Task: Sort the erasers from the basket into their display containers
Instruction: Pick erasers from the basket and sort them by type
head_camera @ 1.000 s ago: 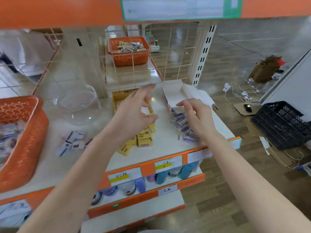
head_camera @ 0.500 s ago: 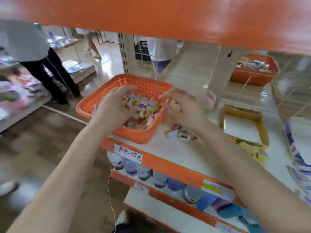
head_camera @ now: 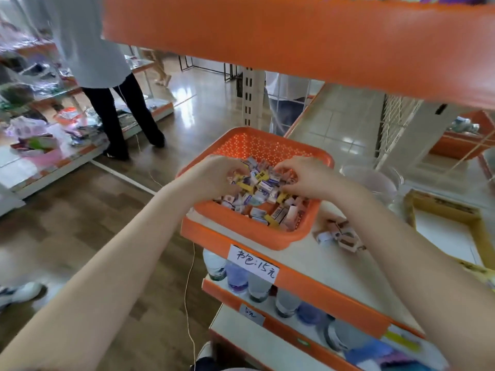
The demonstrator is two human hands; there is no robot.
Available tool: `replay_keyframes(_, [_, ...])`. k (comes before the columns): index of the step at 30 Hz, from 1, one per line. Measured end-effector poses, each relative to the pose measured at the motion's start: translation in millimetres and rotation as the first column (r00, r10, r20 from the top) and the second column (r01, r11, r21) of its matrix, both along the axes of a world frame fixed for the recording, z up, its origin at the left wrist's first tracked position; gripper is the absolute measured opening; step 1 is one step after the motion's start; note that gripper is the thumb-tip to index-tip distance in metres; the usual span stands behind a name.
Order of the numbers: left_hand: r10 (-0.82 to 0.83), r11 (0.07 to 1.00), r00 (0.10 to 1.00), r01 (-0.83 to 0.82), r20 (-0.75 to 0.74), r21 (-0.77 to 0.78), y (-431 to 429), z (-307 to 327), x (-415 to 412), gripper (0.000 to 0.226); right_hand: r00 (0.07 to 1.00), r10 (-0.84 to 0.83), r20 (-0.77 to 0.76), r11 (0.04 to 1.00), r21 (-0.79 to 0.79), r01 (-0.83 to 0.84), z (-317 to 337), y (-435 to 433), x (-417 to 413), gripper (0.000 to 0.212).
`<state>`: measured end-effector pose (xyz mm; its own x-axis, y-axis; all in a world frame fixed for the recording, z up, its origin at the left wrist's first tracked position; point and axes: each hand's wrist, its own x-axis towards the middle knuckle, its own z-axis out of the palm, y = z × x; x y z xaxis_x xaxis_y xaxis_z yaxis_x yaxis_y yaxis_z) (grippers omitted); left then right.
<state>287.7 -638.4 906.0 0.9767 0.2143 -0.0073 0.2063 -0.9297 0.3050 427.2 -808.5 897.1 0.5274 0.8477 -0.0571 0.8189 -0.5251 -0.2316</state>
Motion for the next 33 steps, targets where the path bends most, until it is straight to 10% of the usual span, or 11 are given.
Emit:
replay_keyframes(15, [-0.186, 0.982, 0.965, 0.190, -0.187, 0.005, 27.3, -38.1, 75.8, 0.029, 0.994, -0.064, 0.094, 0.966, -0.246, 0.085, -30.2, 36.0, -0.5, 0.026])
replay_keyframes(25, [-0.033, 0.974, 0.999, 0.035, 0.016, -0.225, 38.6, -28.6, 69.2, 0.013, 0.989, -0.126, -0.081, 0.983, 0.128, 0.135, -19.2, 29.3, -1.6, 0.017])
replay_keyframes(33, [-0.081, 0.963, 0.988, 0.112, 0.132, -0.246, 3.0, 10.7, 71.8, 0.015, 0.930, -0.183, -0.317, 0.820, 0.473, 0.323, 12.3, -25.3, -4.5, 0.012])
